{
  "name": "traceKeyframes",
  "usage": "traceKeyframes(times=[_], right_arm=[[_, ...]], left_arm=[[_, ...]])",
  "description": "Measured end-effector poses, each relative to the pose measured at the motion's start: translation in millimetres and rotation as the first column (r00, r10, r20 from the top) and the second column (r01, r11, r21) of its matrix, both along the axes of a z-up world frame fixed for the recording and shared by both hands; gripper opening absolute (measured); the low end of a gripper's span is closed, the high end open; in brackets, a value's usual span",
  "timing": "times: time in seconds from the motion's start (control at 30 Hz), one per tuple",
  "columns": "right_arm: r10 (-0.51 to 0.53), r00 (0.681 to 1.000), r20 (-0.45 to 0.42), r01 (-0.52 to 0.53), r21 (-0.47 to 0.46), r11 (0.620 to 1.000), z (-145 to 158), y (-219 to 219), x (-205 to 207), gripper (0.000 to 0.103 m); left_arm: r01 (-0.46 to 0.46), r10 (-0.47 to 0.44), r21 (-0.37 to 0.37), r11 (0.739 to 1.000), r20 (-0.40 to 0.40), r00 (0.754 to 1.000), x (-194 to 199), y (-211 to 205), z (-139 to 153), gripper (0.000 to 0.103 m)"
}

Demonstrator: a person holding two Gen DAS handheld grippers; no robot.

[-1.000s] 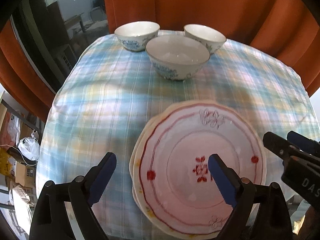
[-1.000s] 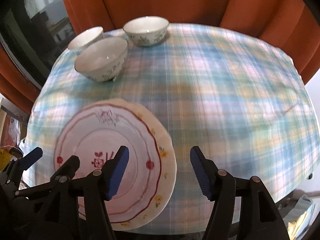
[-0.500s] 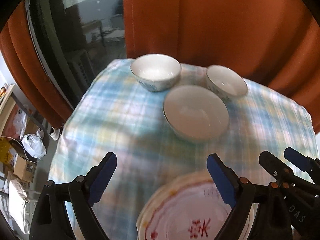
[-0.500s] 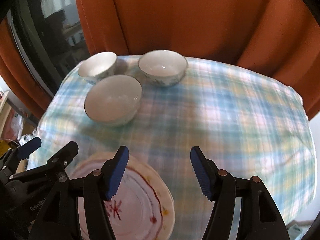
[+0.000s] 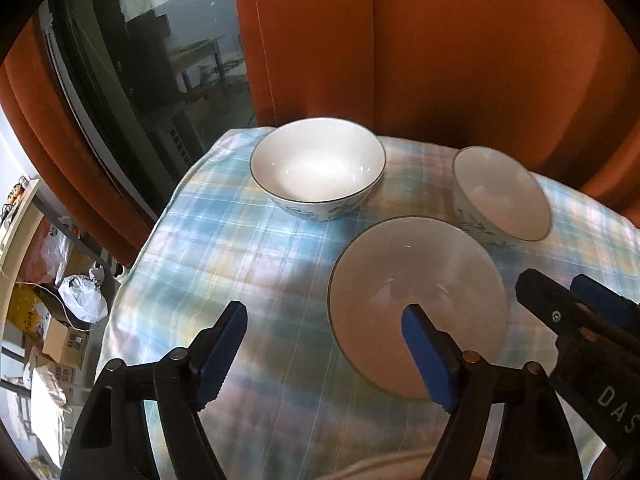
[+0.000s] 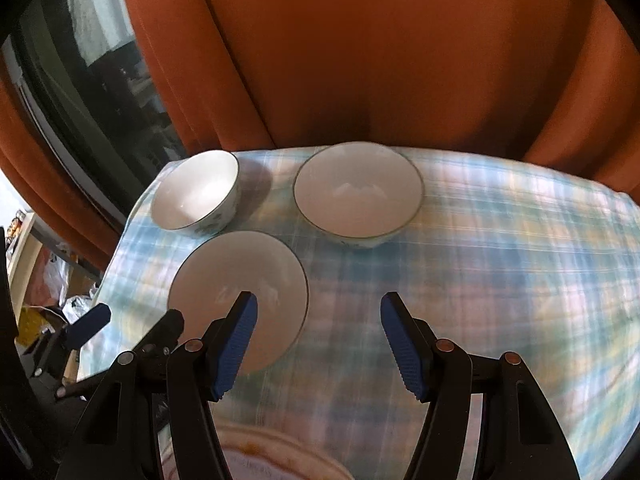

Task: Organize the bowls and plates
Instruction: 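Move the right tool to a large white bowl and grasp its rim, then carry the white bowl with the right tool beside the plate stack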

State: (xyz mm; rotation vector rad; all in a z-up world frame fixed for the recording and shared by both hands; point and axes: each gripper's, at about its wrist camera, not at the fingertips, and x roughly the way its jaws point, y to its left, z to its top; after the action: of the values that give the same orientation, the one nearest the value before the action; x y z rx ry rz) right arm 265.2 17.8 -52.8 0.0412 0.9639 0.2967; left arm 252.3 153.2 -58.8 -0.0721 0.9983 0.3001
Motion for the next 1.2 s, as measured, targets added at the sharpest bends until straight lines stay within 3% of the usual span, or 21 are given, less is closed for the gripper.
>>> traceKeyframes(times=[0.1,0.3,0.43,0.57,0.63,0.9,1.2], right_arm=[[-0.001,1.000,-0.024,0.001,0.005,1.000,-12.7,4.7,16.3,0.065],[0.013,0.995,-0.094,-0.013,-0.002,1.000,-40.4,11.4,36.7,0.044],[0.040,0.993,-0.108,-0.040,0.001,0.999,-51.0,18.8,43.6,0.035],[0.063,0.990,-0.125,-0.063,0.004,0.998,-55.2,26.6,46.1,0.026],[0.083,0.988,-0.131,-0.083,0.002,0.997,-55.6,31.2,45.7,0.017],[0.073,0.992,-0.101,-0.081,-0.085,0.993,-47.7,38.5,34.4,0.017],[0.014,0.998,-0.057,-0.020,-0.107,0.994,-16.4,25.2,4.5,0.017]], left_arm=[[-0.012,0.012,-0.002,1.000,-0.017,1.000,11.6,2.3,-11.4,0.070],[-0.053,0.051,-0.031,0.998,-0.052,0.997,28.9,8.9,-33.0,0.049],[-0.022,0.021,-0.010,1.000,-0.072,0.997,34.3,3.5,-39.5,0.041],[0.006,-0.010,-0.044,0.999,-0.086,0.996,37.3,-0.4,-44.4,0.026],[0.007,-0.009,-0.031,1.000,-0.086,0.996,37.6,-3.2,-44.7,0.026],[0.028,-0.030,-0.019,0.999,-0.090,0.995,30.7,-10.0,-38.5,0.026],[0.087,-0.088,-0.026,0.996,-0.037,0.995,5.8,-22.4,-4.9,0.026]])
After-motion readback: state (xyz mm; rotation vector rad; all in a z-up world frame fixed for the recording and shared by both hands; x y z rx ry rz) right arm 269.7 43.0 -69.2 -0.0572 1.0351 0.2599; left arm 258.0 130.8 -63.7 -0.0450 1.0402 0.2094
